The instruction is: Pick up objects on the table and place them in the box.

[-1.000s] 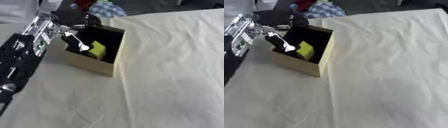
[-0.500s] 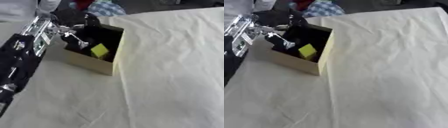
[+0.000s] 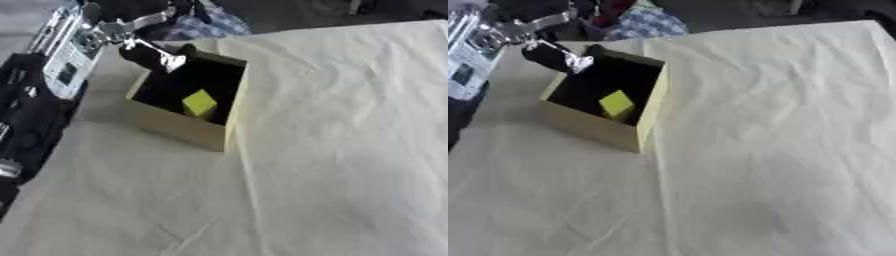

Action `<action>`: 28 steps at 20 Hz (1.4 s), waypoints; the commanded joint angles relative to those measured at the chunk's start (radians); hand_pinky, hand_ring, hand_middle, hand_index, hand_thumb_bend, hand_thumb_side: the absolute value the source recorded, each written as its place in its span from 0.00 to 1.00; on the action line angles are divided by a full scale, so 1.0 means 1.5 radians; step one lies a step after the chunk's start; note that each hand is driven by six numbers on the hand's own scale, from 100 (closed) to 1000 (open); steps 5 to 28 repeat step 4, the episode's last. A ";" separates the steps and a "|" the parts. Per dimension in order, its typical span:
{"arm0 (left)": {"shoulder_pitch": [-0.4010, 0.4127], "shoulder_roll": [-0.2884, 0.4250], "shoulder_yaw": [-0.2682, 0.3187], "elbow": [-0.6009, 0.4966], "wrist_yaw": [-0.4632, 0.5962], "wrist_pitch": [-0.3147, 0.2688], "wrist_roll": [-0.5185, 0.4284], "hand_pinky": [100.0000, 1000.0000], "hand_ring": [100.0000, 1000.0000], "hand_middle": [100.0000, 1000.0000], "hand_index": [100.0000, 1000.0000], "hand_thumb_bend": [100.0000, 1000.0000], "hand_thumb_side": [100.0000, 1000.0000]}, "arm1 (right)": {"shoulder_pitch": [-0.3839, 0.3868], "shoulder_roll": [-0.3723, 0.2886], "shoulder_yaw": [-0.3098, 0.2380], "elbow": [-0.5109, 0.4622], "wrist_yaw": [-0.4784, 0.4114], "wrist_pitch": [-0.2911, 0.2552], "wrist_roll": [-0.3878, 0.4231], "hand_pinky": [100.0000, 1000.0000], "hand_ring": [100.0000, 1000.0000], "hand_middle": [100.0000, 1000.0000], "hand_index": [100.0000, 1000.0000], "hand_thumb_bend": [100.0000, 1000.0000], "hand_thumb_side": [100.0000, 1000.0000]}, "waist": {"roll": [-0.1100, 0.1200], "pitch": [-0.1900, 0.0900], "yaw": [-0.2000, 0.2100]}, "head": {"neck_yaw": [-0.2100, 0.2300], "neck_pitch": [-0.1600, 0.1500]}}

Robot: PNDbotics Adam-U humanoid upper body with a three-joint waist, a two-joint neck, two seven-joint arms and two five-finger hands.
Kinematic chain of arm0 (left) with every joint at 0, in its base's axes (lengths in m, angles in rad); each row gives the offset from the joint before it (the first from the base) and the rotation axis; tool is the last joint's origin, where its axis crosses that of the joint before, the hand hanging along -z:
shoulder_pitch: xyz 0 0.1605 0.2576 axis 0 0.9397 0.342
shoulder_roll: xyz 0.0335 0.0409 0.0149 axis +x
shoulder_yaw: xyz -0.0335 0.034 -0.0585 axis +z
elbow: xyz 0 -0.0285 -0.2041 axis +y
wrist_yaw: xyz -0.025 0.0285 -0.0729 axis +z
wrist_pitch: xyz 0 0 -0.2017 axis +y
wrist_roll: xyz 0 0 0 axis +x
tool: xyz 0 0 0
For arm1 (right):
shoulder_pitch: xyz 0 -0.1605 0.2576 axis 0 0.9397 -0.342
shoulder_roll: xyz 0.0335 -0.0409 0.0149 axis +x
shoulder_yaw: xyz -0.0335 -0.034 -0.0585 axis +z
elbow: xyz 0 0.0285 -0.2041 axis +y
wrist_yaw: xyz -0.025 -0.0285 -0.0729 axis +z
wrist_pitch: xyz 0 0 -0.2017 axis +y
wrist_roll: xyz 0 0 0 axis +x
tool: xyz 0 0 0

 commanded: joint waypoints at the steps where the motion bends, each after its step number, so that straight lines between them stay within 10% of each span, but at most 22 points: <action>1: 0.008 0.053 0.019 -0.103 0.114 0.031 -0.022 0.63 0.79 0.76 0.85 0.00 0.20 | 0.003 -0.027 -0.009 -0.010 -0.001 -0.002 -0.004 0.55 0.63 0.45 0.66 0.00 0.88 | -0.003 -0.019 0.003 | -0.008 0.009; 4: 0.044 0.093 0.036 -0.204 0.218 0.073 -0.035 0.61 0.78 0.76 0.84 0.00 0.24 | 0.008 -0.032 -0.012 -0.010 0.001 -0.003 -0.007 0.56 0.63 0.45 0.66 0.00 0.88 | -0.003 -0.027 0.009 | -0.017 0.016; 28: 0.044 0.093 0.036 -0.204 0.218 0.073 -0.035 0.61 0.78 0.76 0.84 0.00 0.24 | 0.008 -0.032 -0.012 -0.010 0.001 -0.003 -0.007 0.56 0.63 0.45 0.66 0.00 0.88 | -0.003 -0.027 0.009 | -0.017 0.016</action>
